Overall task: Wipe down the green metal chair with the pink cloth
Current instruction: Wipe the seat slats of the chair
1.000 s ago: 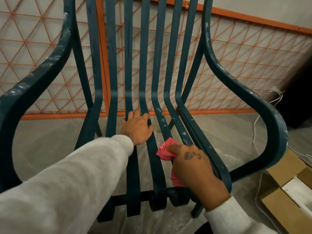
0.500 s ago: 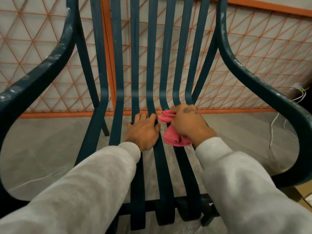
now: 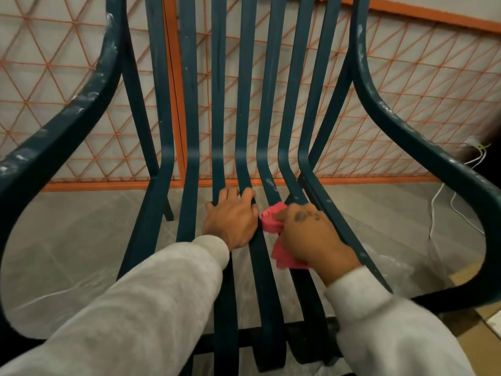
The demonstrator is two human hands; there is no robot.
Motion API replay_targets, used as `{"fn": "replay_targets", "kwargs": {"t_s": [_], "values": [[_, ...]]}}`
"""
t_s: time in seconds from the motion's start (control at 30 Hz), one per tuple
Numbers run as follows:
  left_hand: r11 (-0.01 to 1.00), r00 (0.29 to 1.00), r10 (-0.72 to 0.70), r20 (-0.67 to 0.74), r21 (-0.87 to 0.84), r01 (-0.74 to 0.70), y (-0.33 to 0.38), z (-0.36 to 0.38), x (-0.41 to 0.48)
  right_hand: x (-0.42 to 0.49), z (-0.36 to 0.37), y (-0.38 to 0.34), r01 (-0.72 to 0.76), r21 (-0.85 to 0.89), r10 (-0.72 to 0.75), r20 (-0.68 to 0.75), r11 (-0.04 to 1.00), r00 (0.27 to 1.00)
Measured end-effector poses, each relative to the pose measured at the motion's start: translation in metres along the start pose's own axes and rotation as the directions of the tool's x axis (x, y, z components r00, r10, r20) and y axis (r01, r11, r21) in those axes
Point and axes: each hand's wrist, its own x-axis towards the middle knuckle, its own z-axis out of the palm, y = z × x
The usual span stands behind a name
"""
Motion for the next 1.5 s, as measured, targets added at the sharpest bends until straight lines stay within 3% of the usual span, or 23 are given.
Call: {"fn": "replay_targets", "kwargs": {"t_s": [0.23,0.4,0.7,0.9,1.03,1.17,1.3,1.5], "values": [[1.000,1.000,0.010,0.013,-0.003,-0.010,-0.002,-0.003,-0.003,0.014,-0.009,-0.009,-0.008,0.057,0.009,-0.025,0.998,1.000],[1.000,1.000,0.012,0.000,0.000,-0.012,0.000,-0.002,-0.003,-0.026,0.004,0.005,0.050,-0.017,-0.051,-0.011,0.999,0.999],[1.000,1.000,0.007,-0.002,0.020,-0.007,0.000,-0.001,-0.002,0.017,0.005,0.005,-0.023,0.139,0.031,-0.055,0.990,0.998],[1.000,1.000,-0.003,-0.008,0.013,0.003,0.000,0.000,-0.001,-0.003,0.007,0.017,0.127,0.028,-0.124,-0.087,0.992,0.988],[1.000,1.000,-0.011,-0.013,0.015,0.011,0.001,0.003,0.002,-0.006,-0.020,0.035,0.122,0.229,-0.134,0.036,0.966,0.990],[1.000,1.000,-0.013,-0.008,0.009,0.014,0.001,0.001,0.002,0.035,-0.047,0.037,0.064,0.416,-0.013,-0.124,0.907,0.992],[1.000,1.000,-0.017,-0.002,0.018,0.017,0.001,0.000,0.002,0.104,-0.043,0.019,0.058,0.352,0.028,-0.232,0.934,0.972],[1.000,1.000,-0.017,-0.007,0.002,0.017,0.000,0.001,0.002,0.136,-0.009,-0.011,0.033,0.037,-0.029,-0.093,0.999,0.995]]}}
